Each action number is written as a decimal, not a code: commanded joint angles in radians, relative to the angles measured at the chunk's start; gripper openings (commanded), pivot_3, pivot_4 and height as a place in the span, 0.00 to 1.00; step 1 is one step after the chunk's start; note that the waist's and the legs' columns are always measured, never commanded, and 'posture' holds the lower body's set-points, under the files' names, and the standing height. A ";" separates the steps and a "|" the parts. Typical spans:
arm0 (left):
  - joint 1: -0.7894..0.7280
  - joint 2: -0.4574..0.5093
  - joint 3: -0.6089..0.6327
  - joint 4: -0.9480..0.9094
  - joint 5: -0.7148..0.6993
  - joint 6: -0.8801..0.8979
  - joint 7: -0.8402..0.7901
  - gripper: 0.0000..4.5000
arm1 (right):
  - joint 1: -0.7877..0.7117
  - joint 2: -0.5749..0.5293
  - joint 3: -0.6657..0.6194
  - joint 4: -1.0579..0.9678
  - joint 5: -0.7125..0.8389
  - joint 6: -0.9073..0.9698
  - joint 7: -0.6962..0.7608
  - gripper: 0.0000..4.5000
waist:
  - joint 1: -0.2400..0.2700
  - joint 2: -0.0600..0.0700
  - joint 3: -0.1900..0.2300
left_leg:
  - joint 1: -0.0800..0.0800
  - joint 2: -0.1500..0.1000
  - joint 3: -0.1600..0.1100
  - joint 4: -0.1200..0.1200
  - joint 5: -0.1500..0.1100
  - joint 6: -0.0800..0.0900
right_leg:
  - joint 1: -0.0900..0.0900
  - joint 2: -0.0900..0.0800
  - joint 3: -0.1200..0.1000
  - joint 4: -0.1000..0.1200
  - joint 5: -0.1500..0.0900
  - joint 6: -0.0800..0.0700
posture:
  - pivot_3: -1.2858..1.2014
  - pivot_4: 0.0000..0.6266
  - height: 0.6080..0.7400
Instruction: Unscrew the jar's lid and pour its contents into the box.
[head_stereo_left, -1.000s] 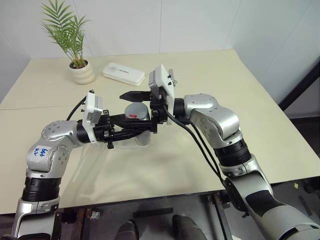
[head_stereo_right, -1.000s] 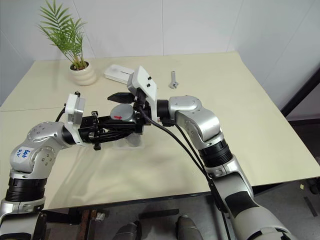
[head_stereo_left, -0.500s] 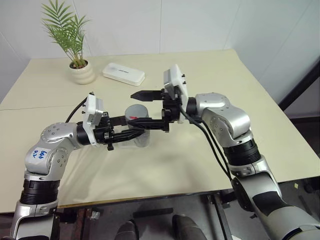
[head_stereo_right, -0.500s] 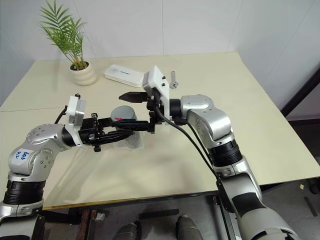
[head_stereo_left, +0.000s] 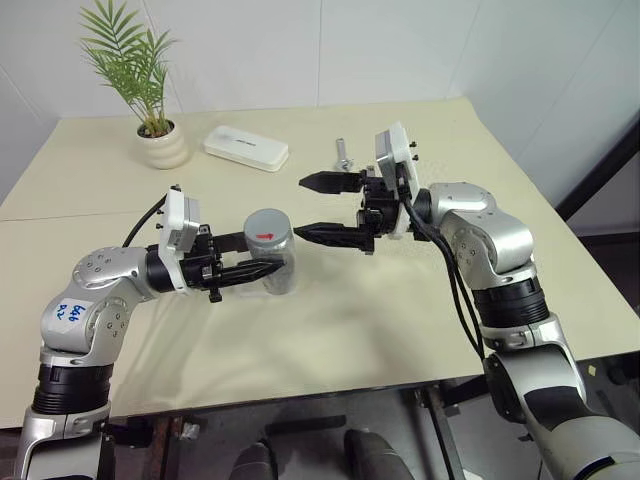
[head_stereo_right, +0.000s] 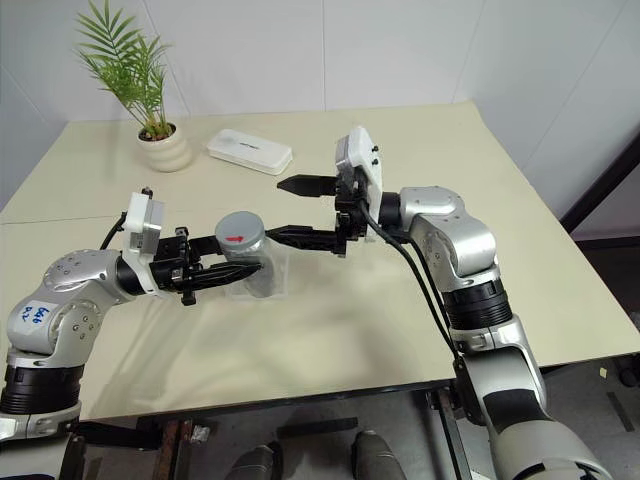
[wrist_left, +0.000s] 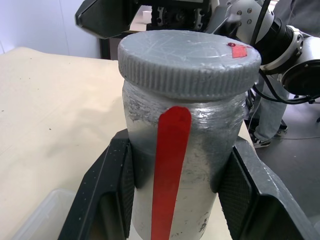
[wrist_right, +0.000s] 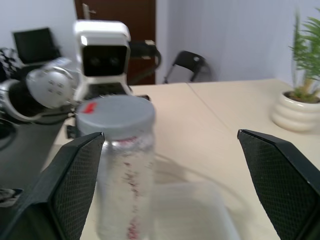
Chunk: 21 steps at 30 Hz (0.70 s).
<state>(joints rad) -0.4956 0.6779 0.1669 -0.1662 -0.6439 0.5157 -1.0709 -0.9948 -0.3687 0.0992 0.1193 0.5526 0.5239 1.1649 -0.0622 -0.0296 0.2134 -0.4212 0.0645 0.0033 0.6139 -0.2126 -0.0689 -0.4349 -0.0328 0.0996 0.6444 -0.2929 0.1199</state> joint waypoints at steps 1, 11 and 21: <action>0.006 0.015 0.023 -0.037 -0.027 -0.001 -0.001 0.42 | -0.013 0.021 -0.038 -0.071 0.065 0.044 -0.015 1.00 | 0.000 0.000 0.000 | 0.000 0.000 0.000 0.000 0.000 0.000 | 0.000 0.000 0.000 0.000 0.000 0.000 | 0.52 0.24 1.00; 0.003 0.012 0.024 -0.037 -0.026 0.002 0.001 0.42 | -0.009 0.104 0.023 -0.121 0.022 0.017 -0.069 1.00 | -0.025 0.003 0.002 | -0.002 -0.009 -0.024 -0.005 0.004 0.000 | 0.013 -0.009 -0.022 0.001 -0.002 -0.001 | 0.52 0.24 1.00; 0.009 0.011 0.027 -0.051 -0.028 0.007 0.007 0.42 | -0.013 0.132 0.081 -0.109 -0.040 0.003 -0.100 1.00 | 0.007 0.004 0.002 | 0.002 -0.014 -0.047 -0.007 0.012 -0.003 | 0.018 -0.015 -0.044 0.008 -0.012 -0.010 | 0.52 0.24 1.00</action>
<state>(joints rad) -0.4917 0.6788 0.1752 -0.1805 -0.6441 0.5236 -1.0664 -0.9965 -0.2461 0.1757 0.0389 0.5234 0.5509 1.0721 -0.0548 -0.0256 0.2154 -0.4192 0.0501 -0.0429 0.6076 -0.2006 -0.0716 -0.4167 -0.0474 0.0564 0.6527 -0.3051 0.1103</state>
